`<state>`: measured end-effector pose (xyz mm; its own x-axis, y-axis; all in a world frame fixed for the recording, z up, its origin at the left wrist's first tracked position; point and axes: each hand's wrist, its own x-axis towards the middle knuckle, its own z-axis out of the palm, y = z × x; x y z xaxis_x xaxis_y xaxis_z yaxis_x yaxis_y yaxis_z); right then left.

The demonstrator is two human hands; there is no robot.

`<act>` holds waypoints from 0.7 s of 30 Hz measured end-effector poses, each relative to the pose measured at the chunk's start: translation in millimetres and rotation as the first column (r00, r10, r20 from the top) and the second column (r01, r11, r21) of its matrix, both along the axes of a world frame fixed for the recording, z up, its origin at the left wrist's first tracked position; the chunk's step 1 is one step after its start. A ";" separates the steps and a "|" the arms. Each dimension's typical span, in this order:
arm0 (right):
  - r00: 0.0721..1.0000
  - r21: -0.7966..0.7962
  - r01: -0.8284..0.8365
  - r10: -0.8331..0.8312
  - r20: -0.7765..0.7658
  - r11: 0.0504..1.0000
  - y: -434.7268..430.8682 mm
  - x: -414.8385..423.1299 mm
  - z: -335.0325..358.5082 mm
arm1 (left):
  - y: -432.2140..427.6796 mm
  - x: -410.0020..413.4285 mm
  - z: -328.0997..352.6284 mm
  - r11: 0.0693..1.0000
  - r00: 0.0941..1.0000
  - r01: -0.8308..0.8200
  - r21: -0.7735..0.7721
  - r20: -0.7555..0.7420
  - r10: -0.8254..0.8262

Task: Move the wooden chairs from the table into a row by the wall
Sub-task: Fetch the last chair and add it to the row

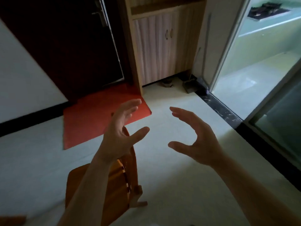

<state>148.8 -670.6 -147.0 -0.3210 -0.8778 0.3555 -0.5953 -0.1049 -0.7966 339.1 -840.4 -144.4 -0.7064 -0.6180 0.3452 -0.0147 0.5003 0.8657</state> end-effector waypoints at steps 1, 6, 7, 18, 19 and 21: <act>0.999 0.009 -0.051 0.052 -0.008 0.999 -14.3 -13.5 1.7 | -4.1 -2.4 3.5 0.999 0.999 -0.050 -0.002 0.018 0.051; 0.935 0.007 -0.353 0.353 -0.015 0.935 -100.3 -39.4 0.2 | -24.6 1.7 8.8 0.945 0.944 -0.328 -0.003 0.045 0.328; 0.912 0.014 -0.410 0.410 -0.015 0.912 -117.2 -40.0 -2.6 | -29.5 4.0 6.1 0.925 0.924 -0.379 0.000 0.052 0.379; 0.522 0.135 -0.831 0.840 -0.147 0.540 -284.5 -19.5 -26.2 | -63.4 33.3 -39.3 0.636 0.646 -0.762 0.123 0.077 0.759; 0.475 0.143 -0.859 0.869 -0.140 0.492 -294.2 -15.3 -27.9 | -59.0 35.6 -42.1 0.617 0.631 -0.775 0.137 0.112 0.768; 0.383 0.168 -0.902 0.917 -0.109 0.397 -310.2 -6.3 -35.7 | -49.4 41.6 -47.5 0.561 0.582 -0.813 0.155 0.180 0.793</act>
<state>142.5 -980.8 -182.7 0.7392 -0.6310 0.2354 -0.2908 -0.6143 -0.7335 380.7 -889.8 -191.9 0.0987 -0.9888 0.1122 -0.3965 0.0643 0.9158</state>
